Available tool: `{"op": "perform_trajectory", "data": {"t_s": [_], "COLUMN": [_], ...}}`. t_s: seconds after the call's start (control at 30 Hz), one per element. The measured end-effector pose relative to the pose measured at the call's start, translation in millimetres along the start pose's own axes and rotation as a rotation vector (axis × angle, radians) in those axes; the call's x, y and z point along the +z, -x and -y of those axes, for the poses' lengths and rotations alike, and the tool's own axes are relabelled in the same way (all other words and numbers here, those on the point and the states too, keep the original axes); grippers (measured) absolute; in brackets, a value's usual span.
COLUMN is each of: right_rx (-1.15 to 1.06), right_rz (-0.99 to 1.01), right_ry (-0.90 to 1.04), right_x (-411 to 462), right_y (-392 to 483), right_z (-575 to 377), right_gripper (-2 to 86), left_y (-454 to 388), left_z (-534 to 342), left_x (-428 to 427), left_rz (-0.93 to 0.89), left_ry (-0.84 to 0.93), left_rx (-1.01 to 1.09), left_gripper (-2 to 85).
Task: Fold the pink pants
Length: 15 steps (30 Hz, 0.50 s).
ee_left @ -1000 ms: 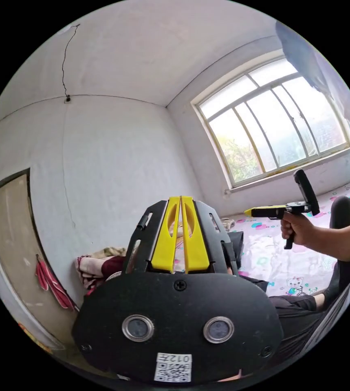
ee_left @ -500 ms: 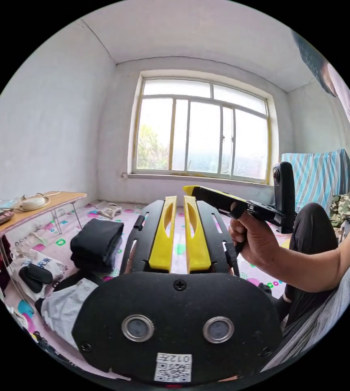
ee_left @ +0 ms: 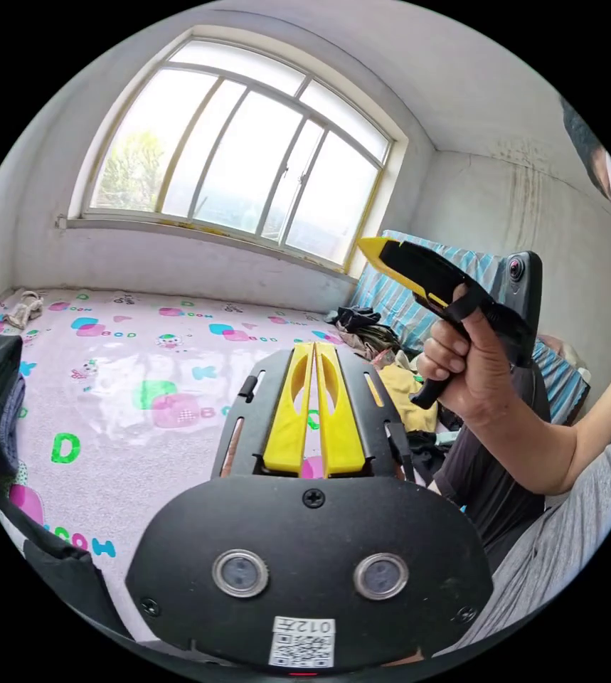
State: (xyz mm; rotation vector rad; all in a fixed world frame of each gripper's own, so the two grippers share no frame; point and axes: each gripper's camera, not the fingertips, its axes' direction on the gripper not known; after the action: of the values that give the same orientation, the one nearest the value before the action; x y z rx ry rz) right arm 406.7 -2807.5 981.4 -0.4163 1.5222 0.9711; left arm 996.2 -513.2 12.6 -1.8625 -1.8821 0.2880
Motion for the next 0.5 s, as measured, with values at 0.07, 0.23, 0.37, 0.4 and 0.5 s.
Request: {"op": "perform_trajectory", "data": {"t_s": [0.07,0.23,0.37,0.4,0.5], "right_rx": [0.031,0.108,0.072,0.074,0.048], "right_rz": [-0.041,-0.110,-0.208,-0.245,-0.522], "right_ry": [-0.033,-0.070,-0.123,-0.133,-0.096], "right_x": [-42.2,-139.4,-245.8,-261.6,-324.2], "right_y": [0.1,-7.1,-10.1,-12.4,-33.3], "right_z": [31.5,102.3,159.0,163.9,167.6], "right_gripper": [-0.8,-0.8,-0.8,-0.8,-0.8], "left_y": [0.9,-5.7,-17.5,-20.5,-30.6], "left_z": [14.4,52.4,81.3,89.3,108.4], "left_x": [29.4,105.6,168.8,188.7,244.0], "left_rz": [-0.062,-0.200,-0.252,-0.277,-0.362], "left_ry": [0.019,0.076,0.118,0.135,0.193], "left_rx": [0.019,0.065,0.111,0.115,0.120], "left_gripper": [0.8,0.7,0.7,0.6,0.6]}}
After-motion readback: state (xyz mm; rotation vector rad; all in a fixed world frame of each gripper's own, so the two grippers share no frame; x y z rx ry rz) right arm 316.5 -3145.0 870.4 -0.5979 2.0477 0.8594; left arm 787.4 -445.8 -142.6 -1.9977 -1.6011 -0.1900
